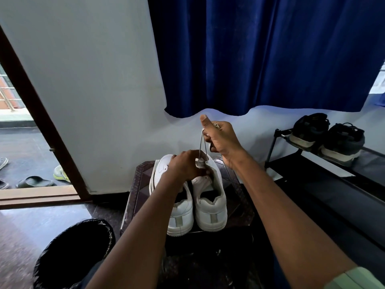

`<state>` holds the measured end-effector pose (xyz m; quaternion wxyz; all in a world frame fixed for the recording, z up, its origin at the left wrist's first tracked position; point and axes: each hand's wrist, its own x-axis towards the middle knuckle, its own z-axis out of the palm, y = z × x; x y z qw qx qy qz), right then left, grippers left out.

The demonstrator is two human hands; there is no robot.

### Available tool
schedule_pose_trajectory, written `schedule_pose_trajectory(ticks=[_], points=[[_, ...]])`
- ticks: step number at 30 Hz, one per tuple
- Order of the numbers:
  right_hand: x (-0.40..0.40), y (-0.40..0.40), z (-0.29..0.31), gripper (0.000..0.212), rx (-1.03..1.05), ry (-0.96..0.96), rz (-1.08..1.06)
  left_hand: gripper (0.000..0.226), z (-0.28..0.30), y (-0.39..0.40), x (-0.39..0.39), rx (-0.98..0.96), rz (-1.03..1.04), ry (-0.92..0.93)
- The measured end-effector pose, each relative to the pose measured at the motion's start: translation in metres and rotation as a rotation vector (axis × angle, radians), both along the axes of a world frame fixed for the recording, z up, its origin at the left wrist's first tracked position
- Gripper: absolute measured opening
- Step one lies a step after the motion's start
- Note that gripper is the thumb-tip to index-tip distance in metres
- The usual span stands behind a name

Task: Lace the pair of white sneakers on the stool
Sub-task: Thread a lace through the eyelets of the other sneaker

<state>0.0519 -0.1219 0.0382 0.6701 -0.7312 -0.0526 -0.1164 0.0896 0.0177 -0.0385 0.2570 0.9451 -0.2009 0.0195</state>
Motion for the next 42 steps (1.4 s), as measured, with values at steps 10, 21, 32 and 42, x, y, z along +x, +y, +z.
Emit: schedule_pose_trajectory(ticks=[10, 21, 32, 42], points=[[0.008, 0.01, -0.001, 0.051, 0.006, -0.009, 0.016, 0.05, -0.003, -0.001, 0.003, 0.079, 0.122, -0.11], [0.024, -0.043, -0.01, 0.06, -0.274, -0.023, -0.197, 0.007, 0.024, 0.006, 0.011, -0.334, -0.034, 0.037], [0.025, -0.02, -0.036, 0.036, -0.504, 0.17, -0.087, 0.014, 0.027, -0.005, 0.007, -0.518, 0.02, -0.127], [0.019, -0.029, -0.032, 0.029, -0.213, 0.248, 0.086, 0.013, 0.023, 0.03, 0.008, -0.139, 0.581, -0.337]])
